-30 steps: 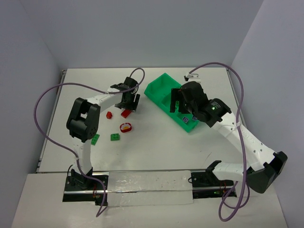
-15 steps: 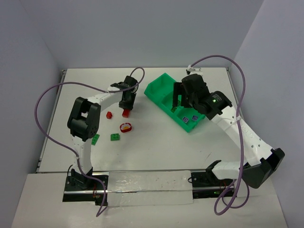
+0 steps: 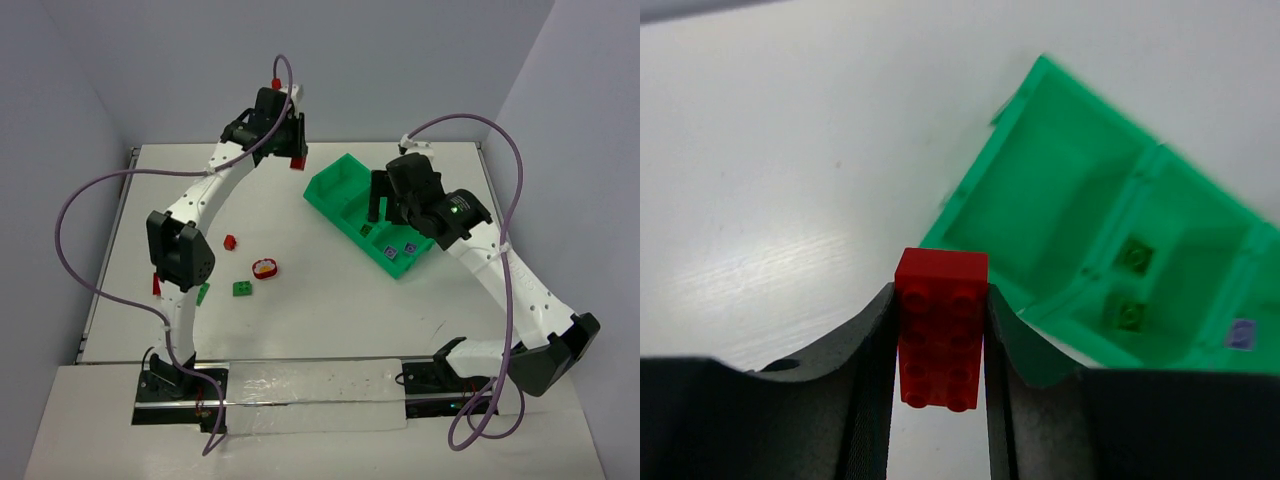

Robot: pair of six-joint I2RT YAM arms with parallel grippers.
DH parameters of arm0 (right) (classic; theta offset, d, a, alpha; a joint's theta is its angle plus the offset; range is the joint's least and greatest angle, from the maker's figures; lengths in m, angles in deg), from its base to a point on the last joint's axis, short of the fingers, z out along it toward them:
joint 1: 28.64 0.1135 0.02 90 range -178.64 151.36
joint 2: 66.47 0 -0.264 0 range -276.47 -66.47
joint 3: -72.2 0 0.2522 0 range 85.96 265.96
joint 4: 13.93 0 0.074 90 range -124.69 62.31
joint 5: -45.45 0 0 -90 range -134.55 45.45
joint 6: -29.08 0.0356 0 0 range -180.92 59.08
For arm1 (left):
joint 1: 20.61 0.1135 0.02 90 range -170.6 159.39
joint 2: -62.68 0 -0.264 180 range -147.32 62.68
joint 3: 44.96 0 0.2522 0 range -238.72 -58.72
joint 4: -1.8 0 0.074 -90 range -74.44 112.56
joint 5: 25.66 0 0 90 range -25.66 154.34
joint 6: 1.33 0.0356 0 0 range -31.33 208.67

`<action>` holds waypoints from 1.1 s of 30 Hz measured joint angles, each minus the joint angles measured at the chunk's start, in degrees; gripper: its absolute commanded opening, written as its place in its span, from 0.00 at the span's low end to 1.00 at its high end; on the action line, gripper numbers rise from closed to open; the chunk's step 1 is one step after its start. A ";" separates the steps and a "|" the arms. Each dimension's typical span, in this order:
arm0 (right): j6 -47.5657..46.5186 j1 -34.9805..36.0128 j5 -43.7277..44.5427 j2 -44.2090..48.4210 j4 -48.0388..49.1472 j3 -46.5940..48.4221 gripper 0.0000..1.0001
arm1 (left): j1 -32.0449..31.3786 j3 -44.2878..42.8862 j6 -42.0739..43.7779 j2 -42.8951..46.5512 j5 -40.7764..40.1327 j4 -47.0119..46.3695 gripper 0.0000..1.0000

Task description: Sort the legos into containers by color

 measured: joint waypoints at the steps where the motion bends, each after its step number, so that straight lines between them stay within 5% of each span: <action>1: 0.19 -0.03 0.05 0.06 -0.01 -0.01 0.95 | -0.05 -3.11 -0.73 -1.20 0.79 -0.28 0.00; 19: 4.40 -0.17 2.08 7.41 -0.13 -4.11 0.95 | -1.61 -4.50 -13.52 -14.15 10.29 -15.69 0.01; 21: 4.63 -0.17 2.12 7.46 -0.23 -4.11 0.95 | -1.94 -4.53 -14.00 -15.58 10.09 -16.82 0.14; 25: 5.11 -0.17 2.19 7.49 -0.32 -4.24 0.95 | -2.28 -5.54 -14.60 -18.68 9.98 -18.09 0.71; 28: 5.41 -0.17 2.28 7.52 -0.43 -4.42 0.95 | -2.29 -5.63 -14.92 -19.72 10.33 -18.24 0.80; 33: 5.72 -0.17 2.28 7.52 -0.69 -4.44 0.95 | -2.27 -5.63 -14.51 -19.68 10.47 -19.17 0.80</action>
